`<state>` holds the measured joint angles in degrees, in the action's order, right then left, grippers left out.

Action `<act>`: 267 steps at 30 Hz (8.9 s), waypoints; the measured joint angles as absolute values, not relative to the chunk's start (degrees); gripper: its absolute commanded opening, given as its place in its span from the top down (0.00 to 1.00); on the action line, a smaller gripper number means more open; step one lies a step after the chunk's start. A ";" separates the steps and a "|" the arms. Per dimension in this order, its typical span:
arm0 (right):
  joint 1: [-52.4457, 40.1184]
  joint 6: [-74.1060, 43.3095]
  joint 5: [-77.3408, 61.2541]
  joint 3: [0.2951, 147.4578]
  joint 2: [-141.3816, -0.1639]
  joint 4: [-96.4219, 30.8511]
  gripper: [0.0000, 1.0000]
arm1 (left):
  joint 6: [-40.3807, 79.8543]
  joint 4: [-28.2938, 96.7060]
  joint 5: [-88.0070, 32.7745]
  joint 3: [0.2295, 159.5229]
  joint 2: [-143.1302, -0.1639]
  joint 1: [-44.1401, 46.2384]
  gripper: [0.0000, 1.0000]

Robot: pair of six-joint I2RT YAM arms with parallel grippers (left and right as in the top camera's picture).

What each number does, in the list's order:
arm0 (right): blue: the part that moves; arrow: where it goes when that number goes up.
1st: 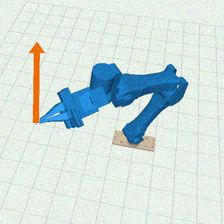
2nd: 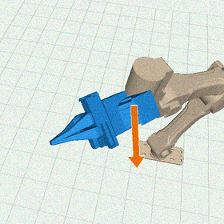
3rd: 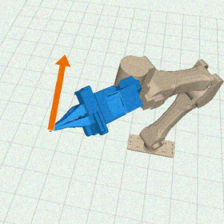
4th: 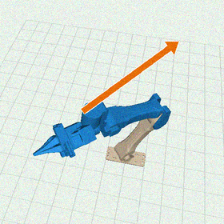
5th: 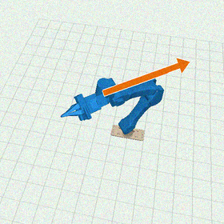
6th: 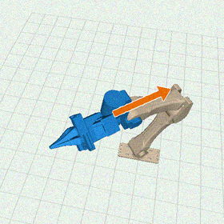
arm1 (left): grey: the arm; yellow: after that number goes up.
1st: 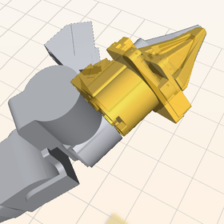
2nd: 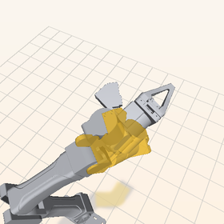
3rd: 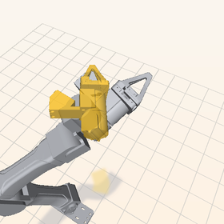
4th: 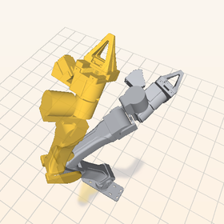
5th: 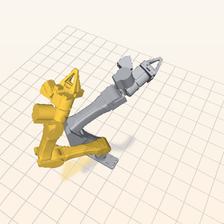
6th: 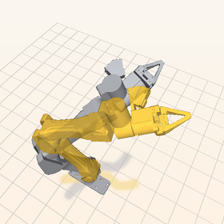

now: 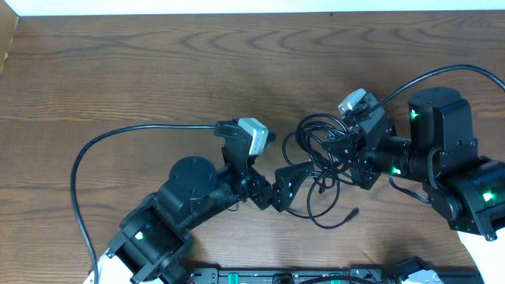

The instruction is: Untangle cables

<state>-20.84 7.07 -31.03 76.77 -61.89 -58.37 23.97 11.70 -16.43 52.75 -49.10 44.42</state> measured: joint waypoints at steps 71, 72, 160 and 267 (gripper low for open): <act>-20.58 7.33 -37.67 76.86 -56.14 -55.66 0.99 | 33.12 1.32 -9.72 52.73 -53.54 51.48 0.92; -20.56 7.46 -37.28 76.90 -56.12 -55.81 0.99 | 33.12 0.75 -9.72 52.71 -53.56 51.48 0.92; -20.58 3.86 -22.20 77.17 -60.77 -62.94 0.01 | 34.81 -10.00 -19.57 52.40 -50.63 46.13 0.92; -23.38 8.71 -29.50 78.39 -70.94 -50.00 0.01 | 51.27 -32.67 -40.64 50.04 -56.16 38.11 0.93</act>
